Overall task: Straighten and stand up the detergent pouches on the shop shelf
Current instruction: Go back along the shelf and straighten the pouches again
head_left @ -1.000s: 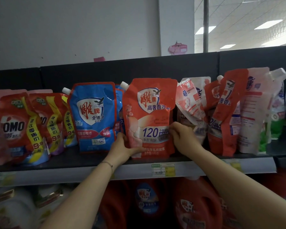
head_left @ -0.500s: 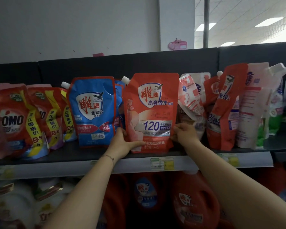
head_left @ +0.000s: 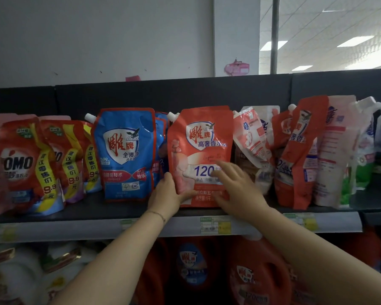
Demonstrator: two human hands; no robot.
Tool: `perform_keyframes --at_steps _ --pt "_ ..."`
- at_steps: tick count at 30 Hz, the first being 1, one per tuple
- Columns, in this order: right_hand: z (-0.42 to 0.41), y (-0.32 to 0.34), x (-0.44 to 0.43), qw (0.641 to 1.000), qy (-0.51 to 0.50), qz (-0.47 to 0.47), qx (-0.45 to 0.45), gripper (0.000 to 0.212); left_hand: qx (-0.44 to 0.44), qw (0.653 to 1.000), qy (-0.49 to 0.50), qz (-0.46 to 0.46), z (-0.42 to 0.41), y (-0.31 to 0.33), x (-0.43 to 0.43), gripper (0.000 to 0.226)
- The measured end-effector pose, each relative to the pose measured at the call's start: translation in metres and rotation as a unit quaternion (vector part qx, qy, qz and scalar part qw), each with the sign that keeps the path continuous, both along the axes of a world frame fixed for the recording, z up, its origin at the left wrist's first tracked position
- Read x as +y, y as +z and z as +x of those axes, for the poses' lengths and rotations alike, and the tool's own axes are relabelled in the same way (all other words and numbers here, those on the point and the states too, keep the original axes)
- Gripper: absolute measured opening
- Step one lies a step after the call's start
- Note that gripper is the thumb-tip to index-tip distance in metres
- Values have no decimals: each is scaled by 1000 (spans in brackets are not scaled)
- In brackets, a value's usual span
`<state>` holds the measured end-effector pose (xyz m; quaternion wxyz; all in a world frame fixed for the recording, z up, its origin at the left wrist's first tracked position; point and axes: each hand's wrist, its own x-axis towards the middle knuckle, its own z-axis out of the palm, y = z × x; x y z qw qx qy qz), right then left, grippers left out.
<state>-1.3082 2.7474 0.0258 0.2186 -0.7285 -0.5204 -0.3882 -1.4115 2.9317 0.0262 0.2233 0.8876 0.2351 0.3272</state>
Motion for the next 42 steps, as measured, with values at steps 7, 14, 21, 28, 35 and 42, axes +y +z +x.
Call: perform_keyframes --at_steps 7,14,21,28,35,42 --pt "12 14 20 988 -7 -155 12 93 68 993 -89 29 -8 7 21 77" --pt "24 19 25 974 -29 -223 10 110 67 969 -40 236 -21 13 20 85" --pt "25 19 36 964 -98 -246 0 103 155 892 -35 423 10 24 27 126" --pt "37 8 48 959 -136 -247 -15 96 195 876 -27 441 36 22 36 122" --pt "58 17 61 943 -163 -288 -30 98 197 877 -7 439 54 20 41 127" --pt "72 13 76 962 -171 -205 -55 127 140 871 8 471 77 11 58 131"
